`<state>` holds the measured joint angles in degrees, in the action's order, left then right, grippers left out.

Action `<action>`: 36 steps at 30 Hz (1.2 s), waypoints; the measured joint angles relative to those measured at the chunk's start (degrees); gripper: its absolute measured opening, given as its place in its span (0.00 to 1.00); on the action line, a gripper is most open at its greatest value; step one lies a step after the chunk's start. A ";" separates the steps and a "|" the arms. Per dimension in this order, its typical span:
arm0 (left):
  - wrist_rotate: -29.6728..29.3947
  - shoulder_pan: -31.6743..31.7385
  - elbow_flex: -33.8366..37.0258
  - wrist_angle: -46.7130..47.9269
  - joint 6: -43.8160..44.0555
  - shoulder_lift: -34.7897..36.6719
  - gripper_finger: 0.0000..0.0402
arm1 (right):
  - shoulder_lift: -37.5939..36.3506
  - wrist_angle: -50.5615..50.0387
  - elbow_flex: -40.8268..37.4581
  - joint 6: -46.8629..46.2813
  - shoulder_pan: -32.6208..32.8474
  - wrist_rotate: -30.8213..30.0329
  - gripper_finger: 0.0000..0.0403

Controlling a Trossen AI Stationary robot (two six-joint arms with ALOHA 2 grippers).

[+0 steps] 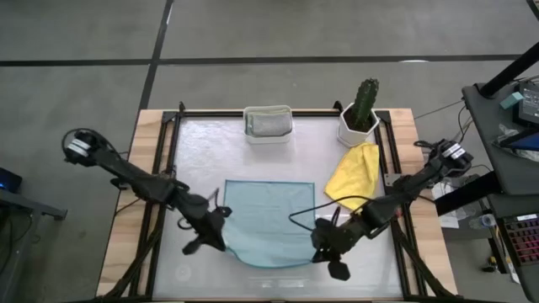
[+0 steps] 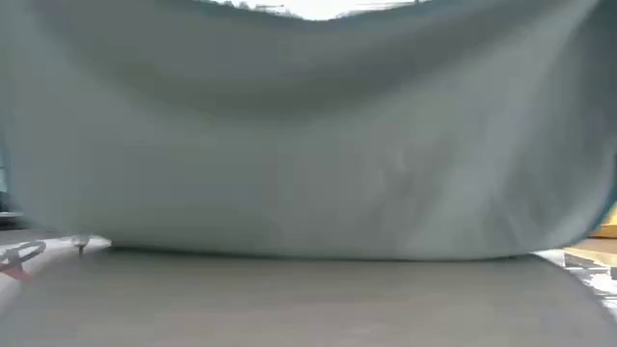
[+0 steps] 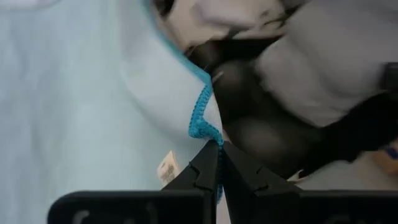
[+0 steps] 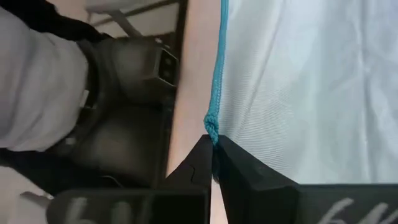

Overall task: Fold microfiber towels
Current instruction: Fold the light blue cloth

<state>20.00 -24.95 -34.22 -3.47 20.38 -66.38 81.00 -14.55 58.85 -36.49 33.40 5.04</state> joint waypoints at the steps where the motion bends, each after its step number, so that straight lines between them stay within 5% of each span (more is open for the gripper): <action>1: -0.85 0.00 0.04 0.10 0.61 -1.57 0.00 | 0.82 -0.29 0.29 0.05 -0.35 0.00 0.02; 8: -7.76 0.97 0.04 8.02 -0.37 -5.35 0.00 | 2.55 -8.48 1.12 0.02 -4.40 -6.00 0.02; 14: -25.53 2.77 0.07 20.18 -2.91 -2.53 0.00 | 1.59 -15.93 0.96 1.83 -9.02 -11.68 0.02; 18: -31.75 5.97 0.90 22.11 -3.40 -1.65 0.00 | 1.93 -17.77 0.26 3.24 -12.34 -16.71 0.02; 36: -39.98 15.21 2.34 21.94 -7.76 -5.72 0.00 | 4.08 -20.24 -1.03 6.55 -20.58 -23.35 0.02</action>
<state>-19.98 -9.74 -31.88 18.46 12.62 -72.09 85.07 -34.79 57.82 -29.95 12.82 -18.31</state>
